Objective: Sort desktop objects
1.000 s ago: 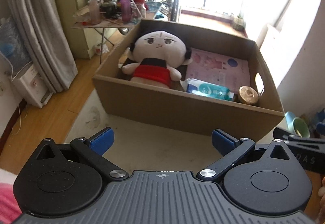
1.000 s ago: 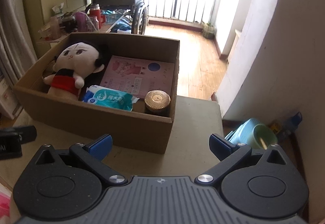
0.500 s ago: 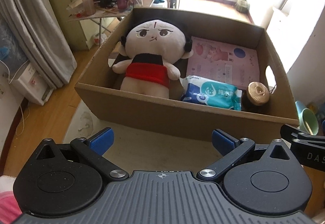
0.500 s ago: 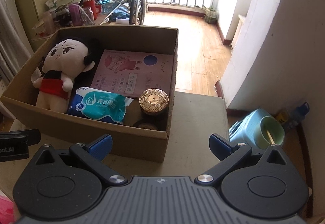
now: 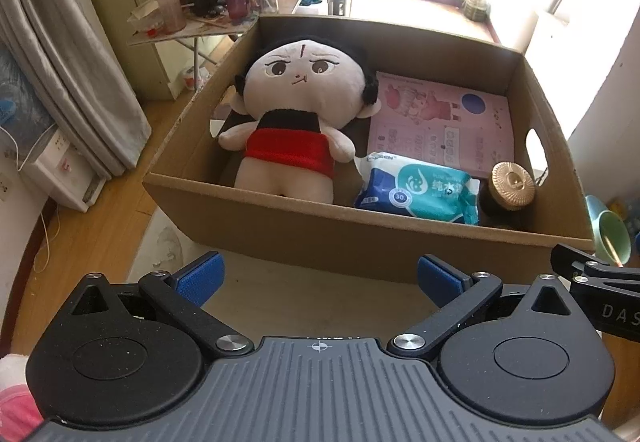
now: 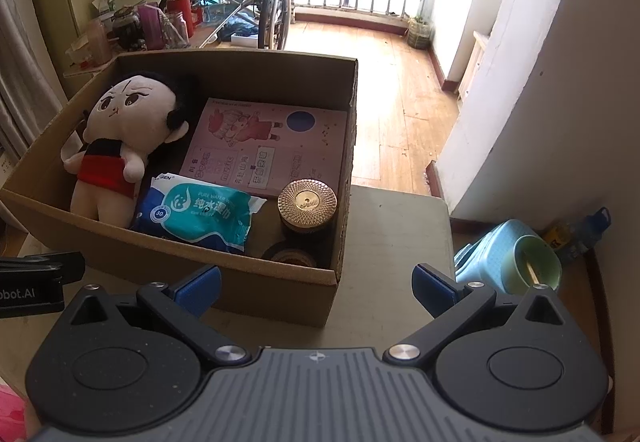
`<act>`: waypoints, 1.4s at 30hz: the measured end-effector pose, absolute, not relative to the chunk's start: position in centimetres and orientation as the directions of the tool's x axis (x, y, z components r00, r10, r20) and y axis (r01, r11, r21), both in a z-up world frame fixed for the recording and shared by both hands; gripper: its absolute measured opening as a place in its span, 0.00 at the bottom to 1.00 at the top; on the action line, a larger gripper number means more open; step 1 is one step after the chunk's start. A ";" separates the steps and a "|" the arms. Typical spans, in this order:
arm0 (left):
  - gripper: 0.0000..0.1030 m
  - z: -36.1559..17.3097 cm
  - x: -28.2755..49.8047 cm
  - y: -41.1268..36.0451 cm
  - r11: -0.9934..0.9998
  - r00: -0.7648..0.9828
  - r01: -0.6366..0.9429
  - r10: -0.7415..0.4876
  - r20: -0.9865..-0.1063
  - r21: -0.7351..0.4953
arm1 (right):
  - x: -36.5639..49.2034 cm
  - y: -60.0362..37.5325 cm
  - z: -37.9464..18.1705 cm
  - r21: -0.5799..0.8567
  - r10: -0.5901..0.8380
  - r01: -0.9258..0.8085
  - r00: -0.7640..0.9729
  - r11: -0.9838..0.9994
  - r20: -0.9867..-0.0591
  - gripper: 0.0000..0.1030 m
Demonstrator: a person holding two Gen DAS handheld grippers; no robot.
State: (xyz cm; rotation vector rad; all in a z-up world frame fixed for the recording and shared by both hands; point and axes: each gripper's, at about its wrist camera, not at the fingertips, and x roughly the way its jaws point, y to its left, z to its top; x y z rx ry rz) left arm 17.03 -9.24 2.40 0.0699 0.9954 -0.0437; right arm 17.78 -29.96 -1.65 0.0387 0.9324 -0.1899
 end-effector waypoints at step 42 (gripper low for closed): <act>1.00 2.7 16.8 -9.6 0.996 0.548 0.077 -0.003 -0.836 0.046 | 17.4 -30.3 -1.4 -0.043 -0.150 0.193 0.582 0.980 -0.799 1.00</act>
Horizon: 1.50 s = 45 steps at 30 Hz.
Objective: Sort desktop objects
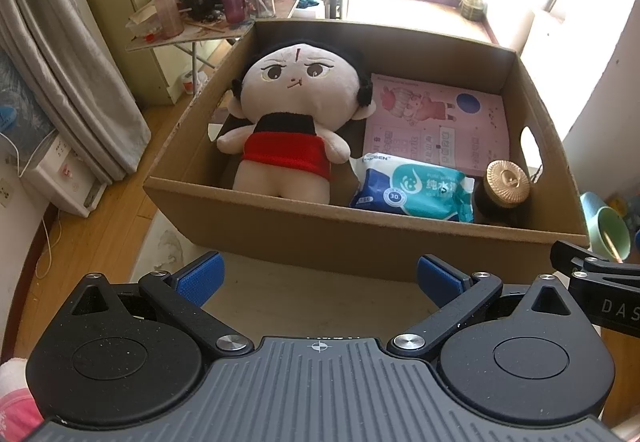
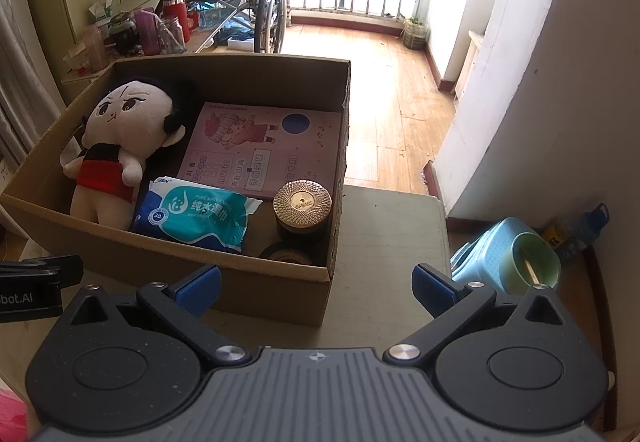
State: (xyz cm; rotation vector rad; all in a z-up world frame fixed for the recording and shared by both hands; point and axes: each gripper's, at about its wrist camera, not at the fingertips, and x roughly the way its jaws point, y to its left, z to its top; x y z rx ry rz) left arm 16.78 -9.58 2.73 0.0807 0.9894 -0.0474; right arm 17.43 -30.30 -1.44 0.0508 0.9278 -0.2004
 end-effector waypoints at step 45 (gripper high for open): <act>1.00 3.4 16.1 -9.3 0.996 0.555 0.069 0.002 -0.832 0.049 | 16.9 -29.9 -0.9 -0.039 -0.146 0.190 0.592 0.981 -0.792 1.00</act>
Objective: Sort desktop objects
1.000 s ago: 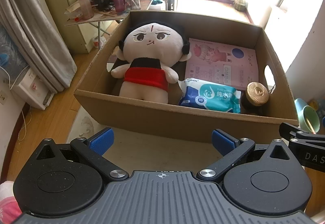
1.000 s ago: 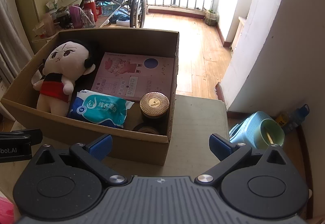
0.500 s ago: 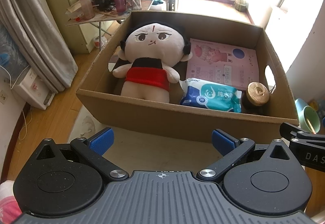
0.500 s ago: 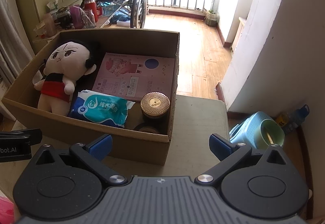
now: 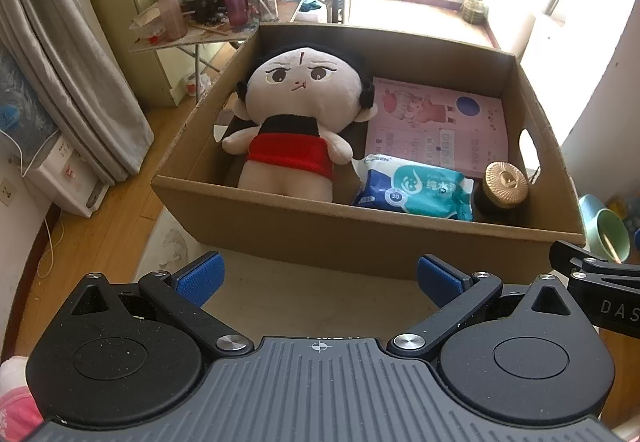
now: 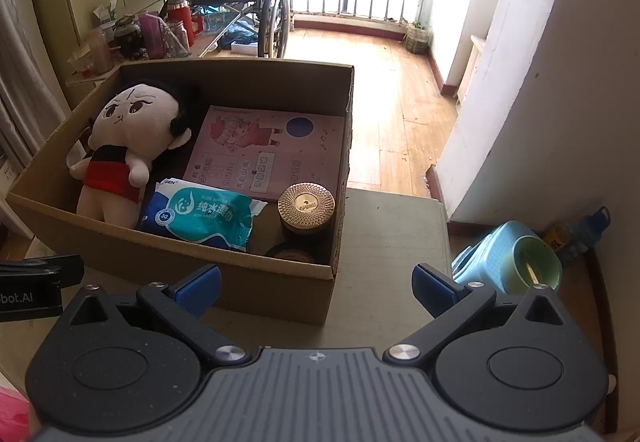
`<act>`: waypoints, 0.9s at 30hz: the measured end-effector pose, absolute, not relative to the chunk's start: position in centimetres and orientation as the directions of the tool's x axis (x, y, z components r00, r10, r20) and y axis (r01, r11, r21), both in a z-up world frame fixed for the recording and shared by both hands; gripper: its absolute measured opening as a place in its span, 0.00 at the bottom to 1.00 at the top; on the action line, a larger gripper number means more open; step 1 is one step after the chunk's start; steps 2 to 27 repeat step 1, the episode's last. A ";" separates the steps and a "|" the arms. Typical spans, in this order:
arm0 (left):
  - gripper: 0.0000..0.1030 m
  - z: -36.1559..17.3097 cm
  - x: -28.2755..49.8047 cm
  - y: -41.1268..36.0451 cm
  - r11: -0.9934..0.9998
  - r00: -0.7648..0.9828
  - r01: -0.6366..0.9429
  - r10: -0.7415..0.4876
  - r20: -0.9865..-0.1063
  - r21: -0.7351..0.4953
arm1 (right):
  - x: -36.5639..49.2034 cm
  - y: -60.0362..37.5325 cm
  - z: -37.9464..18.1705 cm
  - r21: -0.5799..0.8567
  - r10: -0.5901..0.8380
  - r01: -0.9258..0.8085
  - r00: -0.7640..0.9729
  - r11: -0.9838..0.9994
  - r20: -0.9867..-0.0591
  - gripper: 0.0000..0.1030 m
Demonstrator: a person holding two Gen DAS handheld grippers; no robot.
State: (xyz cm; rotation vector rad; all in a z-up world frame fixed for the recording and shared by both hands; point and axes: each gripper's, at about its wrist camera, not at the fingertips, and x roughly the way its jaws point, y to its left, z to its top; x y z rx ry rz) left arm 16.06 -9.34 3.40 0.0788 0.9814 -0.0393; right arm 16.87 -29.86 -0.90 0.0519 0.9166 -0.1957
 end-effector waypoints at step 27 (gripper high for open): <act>1.00 3.4 16.0 -9.4 0.996 0.555 0.068 0.004 -0.832 0.050 | 16.9 -29.9 -0.9 -0.038 -0.146 0.191 0.593 0.981 -0.792 1.00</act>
